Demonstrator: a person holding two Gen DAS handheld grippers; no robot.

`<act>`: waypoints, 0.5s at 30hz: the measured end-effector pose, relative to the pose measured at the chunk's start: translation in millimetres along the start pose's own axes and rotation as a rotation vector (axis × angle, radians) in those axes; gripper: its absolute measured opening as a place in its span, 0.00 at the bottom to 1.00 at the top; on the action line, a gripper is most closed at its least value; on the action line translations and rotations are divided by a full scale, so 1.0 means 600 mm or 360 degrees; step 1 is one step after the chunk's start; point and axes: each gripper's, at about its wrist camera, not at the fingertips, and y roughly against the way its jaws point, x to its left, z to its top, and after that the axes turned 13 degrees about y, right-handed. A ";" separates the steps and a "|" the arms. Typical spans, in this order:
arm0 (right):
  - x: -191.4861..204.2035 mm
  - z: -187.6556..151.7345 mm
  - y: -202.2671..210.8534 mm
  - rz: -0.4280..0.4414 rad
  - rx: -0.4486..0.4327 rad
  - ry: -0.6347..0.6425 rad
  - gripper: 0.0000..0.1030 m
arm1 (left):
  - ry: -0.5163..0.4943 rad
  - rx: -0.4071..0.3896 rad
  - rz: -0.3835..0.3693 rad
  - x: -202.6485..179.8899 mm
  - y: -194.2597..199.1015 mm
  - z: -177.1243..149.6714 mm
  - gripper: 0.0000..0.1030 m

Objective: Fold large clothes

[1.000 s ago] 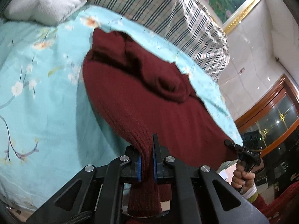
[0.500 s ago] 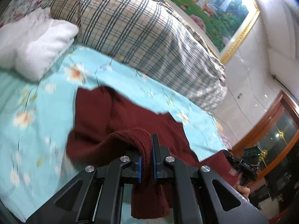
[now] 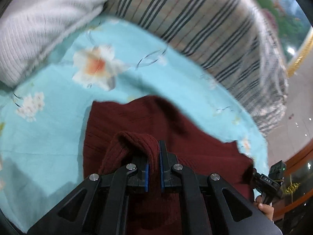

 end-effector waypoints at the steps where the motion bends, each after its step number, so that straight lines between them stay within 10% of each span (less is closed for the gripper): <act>1: -0.005 -0.003 -0.005 0.0004 0.0010 -0.0012 0.05 | 0.0023 0.0025 0.0006 0.009 -0.015 0.001 0.07; 8: -0.007 -0.007 0.031 0.0049 -0.0017 -0.0061 0.09 | 0.0066 0.0059 -0.0050 0.020 -0.006 -0.012 0.14; 12: 0.039 -0.013 0.107 -0.0065 -0.0211 0.0074 0.40 | -0.0014 0.0057 -0.0083 -0.007 0.063 -0.053 0.34; 15: 0.090 -0.020 0.135 -0.0040 -0.0276 0.0232 0.42 | -0.0124 0.0105 -0.0197 -0.048 0.090 -0.097 0.37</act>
